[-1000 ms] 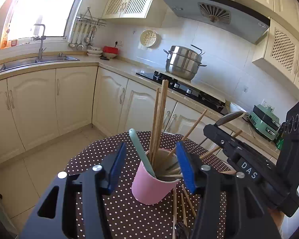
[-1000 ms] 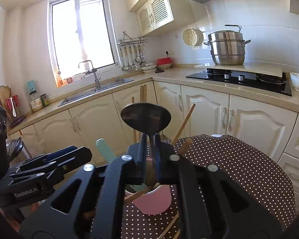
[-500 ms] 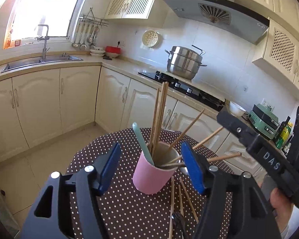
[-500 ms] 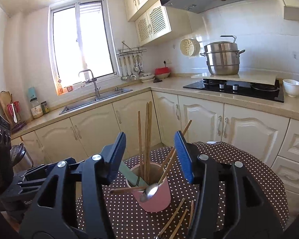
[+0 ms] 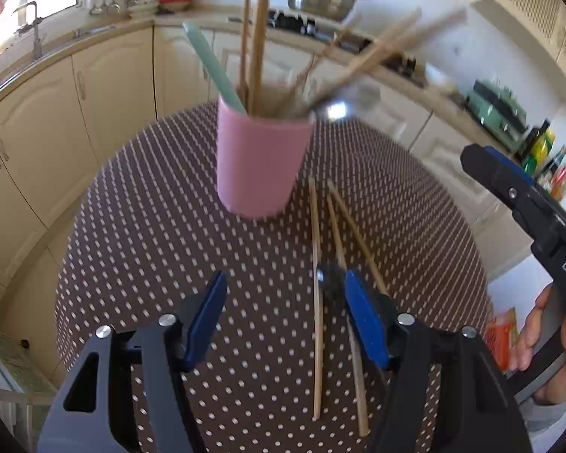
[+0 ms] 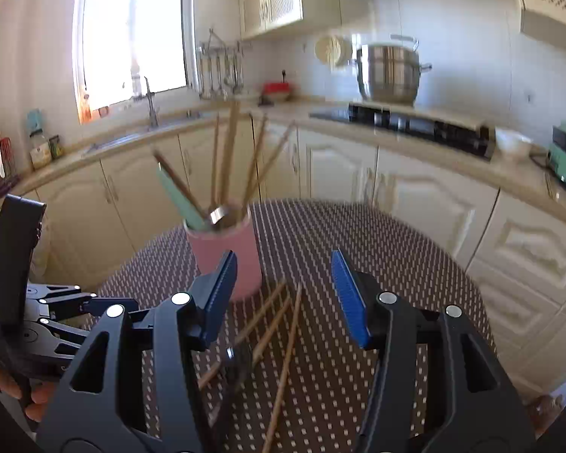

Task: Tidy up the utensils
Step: 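Lower both tools to the table and close each on a chopstick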

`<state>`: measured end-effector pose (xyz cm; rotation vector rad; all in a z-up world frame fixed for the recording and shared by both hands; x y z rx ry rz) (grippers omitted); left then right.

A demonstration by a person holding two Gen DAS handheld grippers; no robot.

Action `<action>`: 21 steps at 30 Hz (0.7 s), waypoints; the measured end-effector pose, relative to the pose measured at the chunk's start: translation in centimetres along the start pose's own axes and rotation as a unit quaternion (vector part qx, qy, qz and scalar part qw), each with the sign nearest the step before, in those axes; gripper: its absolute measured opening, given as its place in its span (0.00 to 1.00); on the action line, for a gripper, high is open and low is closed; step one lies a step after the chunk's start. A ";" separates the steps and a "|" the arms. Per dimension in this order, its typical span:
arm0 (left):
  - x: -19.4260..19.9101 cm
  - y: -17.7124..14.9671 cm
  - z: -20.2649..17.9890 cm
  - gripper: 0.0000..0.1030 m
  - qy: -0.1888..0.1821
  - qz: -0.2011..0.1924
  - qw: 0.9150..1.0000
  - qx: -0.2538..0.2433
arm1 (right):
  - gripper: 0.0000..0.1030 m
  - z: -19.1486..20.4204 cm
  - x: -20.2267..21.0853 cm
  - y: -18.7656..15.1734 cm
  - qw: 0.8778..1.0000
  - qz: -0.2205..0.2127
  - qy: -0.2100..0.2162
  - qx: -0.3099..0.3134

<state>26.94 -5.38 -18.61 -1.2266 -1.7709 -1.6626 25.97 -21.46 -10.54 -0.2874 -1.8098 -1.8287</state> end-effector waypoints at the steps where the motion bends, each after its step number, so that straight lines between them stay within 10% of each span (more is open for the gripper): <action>1: -0.7 -0.7 -0.4 0.62 0.001 0.015 1.000 -0.007 | 0.51 -0.2 -0.5 -1.0 1.000 0.015 -0.001 -0.002; 12: -5.6 -4.2 -2.2 0.62 0.064 0.075 0.992 -0.076 | 0.51 -2.2 -3.5 -7.6 0.994 0.106 0.011 -0.035; 18: -5.9 -3.9 -2.9 0.06 0.063 0.070 0.992 -0.079 | 0.51 -1.4 -5.1 -8.9 0.988 0.150 0.020 -0.023; 21: -5.3 -4.6 -2.6 0.05 0.057 0.078 0.993 -0.071 | 0.50 -0.9 -6.5 -9.5 0.984 0.176 0.022 -0.017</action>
Point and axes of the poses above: each gripper's, at about its wrist camera, not at the fingertips, and x roughly against the way its jaws point, z to its left, y to its top, the point moved 8 cm from there along -x, roughly the way its jaws point, and after that the axes turned 1 degree about -x, right-handed, at the moved point
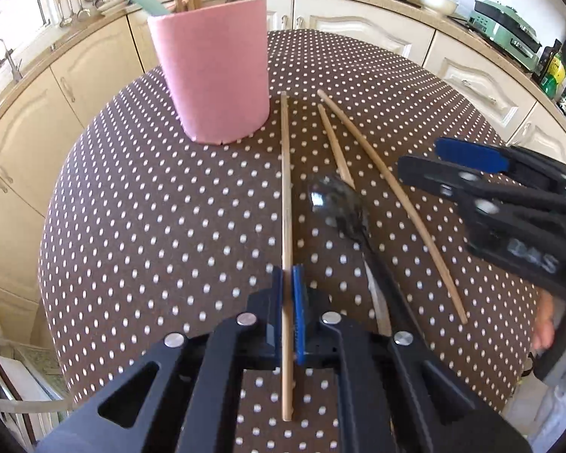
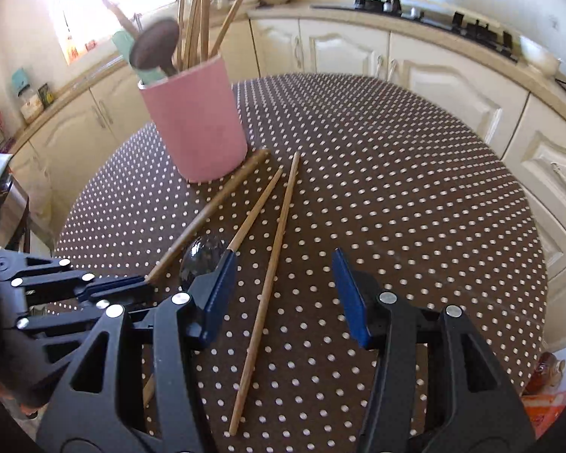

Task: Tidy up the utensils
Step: 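Lower both tools to the table and close each on a chopstick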

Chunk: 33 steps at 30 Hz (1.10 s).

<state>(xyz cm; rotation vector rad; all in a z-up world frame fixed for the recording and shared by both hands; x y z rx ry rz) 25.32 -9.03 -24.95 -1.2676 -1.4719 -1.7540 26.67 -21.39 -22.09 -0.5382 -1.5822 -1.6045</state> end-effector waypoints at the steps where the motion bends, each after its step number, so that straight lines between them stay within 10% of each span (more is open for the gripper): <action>1: 0.2 -0.4 0.3 0.05 0.002 0.001 1.000 0.007 | 0.47 0.1 -0.5 0.1 1.000 0.008 0.000 0.000; 11: 2.2 -4.6 2.0 0.06 -0.015 0.035 0.999 0.034 | 0.25 0.3 -4.4 1.2 0.998 0.064 -0.021 0.014; 19: 0.3 -0.8 2.9 0.22 -0.023 0.050 0.998 0.033 | 0.16 -1.1 -5.9 3.1 0.992 0.126 0.011 0.000; 33: -1.4 3.2 3.1 0.06 -0.021 0.032 0.999 0.037 | 0.06 -1.1 -7.2 4.9 0.990 0.142 0.014 0.009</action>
Point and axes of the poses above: each gripper's, at about its wrist camera, not at the fingertips, and x roughly against the way its jaws point, z to its left, y to its top, the point moved 8 cm from there along -x, roughly the way its jaws point, and after that the axes turned 1 degree about -x, right-handed, at the moved point
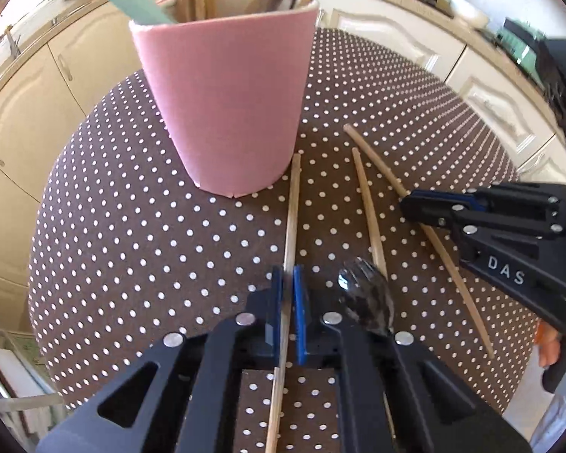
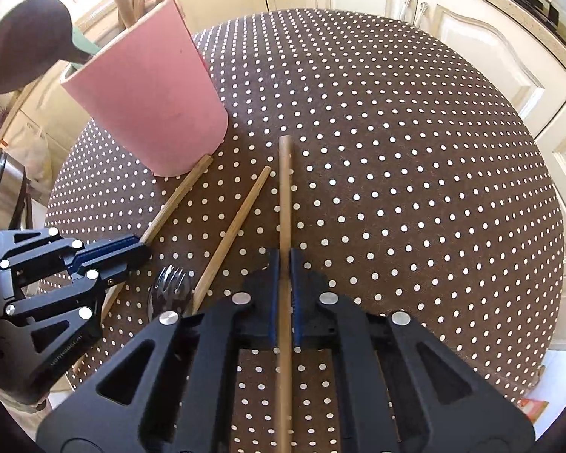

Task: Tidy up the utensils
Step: 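Lower both tools to the table and close each on a chopstick, then lift both chopsticks and lower them into the pink cup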

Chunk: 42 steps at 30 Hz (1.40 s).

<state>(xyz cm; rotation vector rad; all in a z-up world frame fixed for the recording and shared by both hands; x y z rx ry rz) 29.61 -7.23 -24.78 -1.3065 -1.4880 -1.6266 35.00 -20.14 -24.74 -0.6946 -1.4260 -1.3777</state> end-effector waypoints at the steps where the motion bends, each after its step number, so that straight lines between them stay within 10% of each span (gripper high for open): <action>1: -0.1 -0.4 0.6 0.05 -0.004 -0.007 1.000 -0.002 | 0.06 -0.2 0.2 -0.2 1.000 -0.008 0.004 -0.005; 13: 7.9 -5.1 0.5 0.05 -0.044 -0.157 0.987 -0.010 | 0.06 -0.2 7.9 -2.3 0.983 -0.168 0.066 -0.032; 30: 19.3 -1.1 3.2 0.05 -0.083 -0.399 0.912 0.035 | 0.06 6.2 20.6 -1.0 0.916 -0.378 0.131 0.029; 42: 22.9 6.6 4.7 0.05 -0.052 -0.487 0.869 0.075 | 0.06 12.1 19.4 5.2 0.887 -0.433 0.130 0.095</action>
Point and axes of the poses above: each gripper's, at about its wrist camera, not at the fingertips, and x roughly against the way its jaws point, z to its left, y to its top, the point moved 8 cm from there along -x, roughly the way its jaws point, and after that the axes turned 1 degree about -x, right-handed, at the moved point
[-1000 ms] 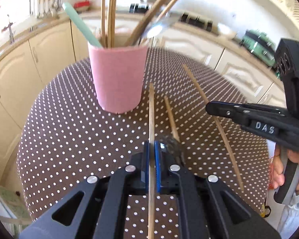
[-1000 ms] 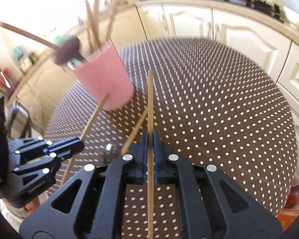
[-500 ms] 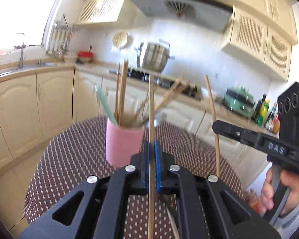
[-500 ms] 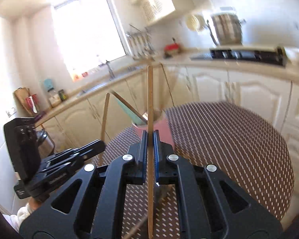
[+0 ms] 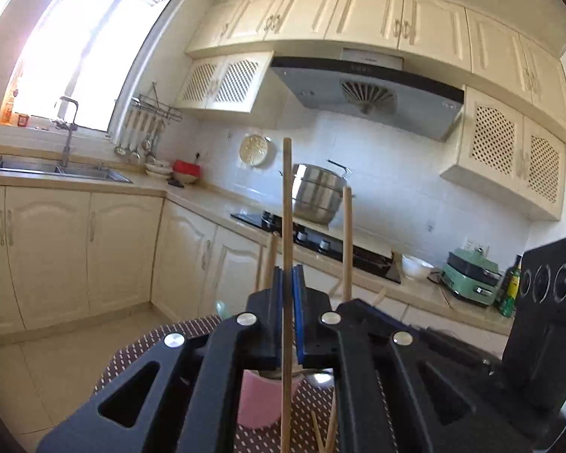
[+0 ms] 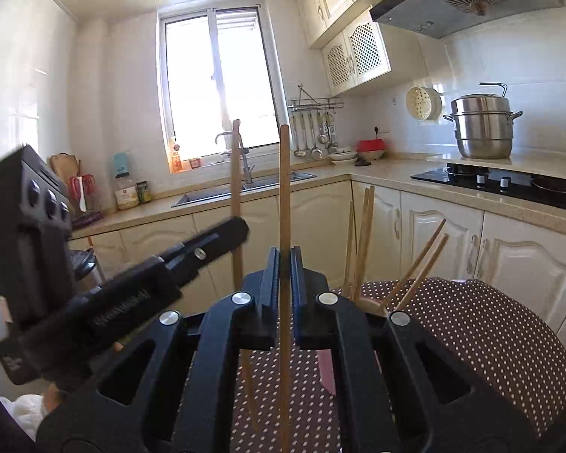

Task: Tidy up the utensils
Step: 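Lift both chopsticks and lower them into the pink cup, then open both tools to release the chopsticks into the cup and withdraw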

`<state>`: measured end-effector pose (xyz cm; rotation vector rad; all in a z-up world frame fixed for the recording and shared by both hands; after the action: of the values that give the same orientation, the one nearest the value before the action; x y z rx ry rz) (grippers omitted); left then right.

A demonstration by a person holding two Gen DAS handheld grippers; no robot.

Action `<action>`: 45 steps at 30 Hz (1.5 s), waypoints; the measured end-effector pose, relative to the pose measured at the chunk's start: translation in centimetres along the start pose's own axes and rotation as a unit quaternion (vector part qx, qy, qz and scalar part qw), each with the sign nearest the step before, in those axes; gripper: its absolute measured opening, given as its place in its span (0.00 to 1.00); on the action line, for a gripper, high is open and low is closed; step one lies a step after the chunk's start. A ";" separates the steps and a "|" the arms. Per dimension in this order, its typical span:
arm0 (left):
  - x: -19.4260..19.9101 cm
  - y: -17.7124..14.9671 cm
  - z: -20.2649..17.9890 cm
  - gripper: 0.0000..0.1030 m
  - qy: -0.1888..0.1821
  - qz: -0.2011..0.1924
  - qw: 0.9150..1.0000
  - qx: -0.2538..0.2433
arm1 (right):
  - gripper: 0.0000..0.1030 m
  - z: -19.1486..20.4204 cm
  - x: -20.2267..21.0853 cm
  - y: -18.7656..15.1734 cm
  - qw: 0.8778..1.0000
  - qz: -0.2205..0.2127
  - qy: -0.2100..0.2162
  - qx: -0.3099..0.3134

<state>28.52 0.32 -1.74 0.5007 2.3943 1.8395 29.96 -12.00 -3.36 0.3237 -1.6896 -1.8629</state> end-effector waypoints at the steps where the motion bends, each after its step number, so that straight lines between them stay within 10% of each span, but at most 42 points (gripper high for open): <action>1: -0.5 0.4 0.1 0.05 0.003 -0.006 1.000 -0.001 | 0.06 -0.1 -0.2 0.2 1.000 -0.004 0.000 0.000; 18: -6.5 3.9 0.3 0.05 0.023 -0.086 0.996 0.006 | 0.06 -4.4 -2.8 4.6 0.992 -0.116 -0.048 -0.008; 32: -10.0 0.2 0.4 0.07 0.018 -0.032 0.999 0.010 | 0.06 -5.0 -3.5 4.0 0.992 -0.103 -0.070 0.024; 36: -9.9 -0.2 0.7 0.33 0.025 -0.022 0.999 0.007 | 0.06 -5.6 -3.4 4.0 0.992 -0.101 -0.074 0.019; 45: -9.4 -0.4 1.3 0.43 0.033 -0.001 0.999 0.011 | 0.07 -5.8 -2.9 3.6 0.992 -0.092 -0.087 0.022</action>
<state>37.61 -1.39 -3.77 0.4470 2.4587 1.8588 36.40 -15.14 -1.42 0.3535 -1.8739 -2.0418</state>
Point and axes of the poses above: each gripper's, at about its wrist camera, not at the fingertips, and x roughly against the way its jaws point, z to its left, y to its top, the point moved 8 cm from there along -x, roughly the way its jaws point, and after that the axes turned 1 degree about -x, right-handed, at the moved point
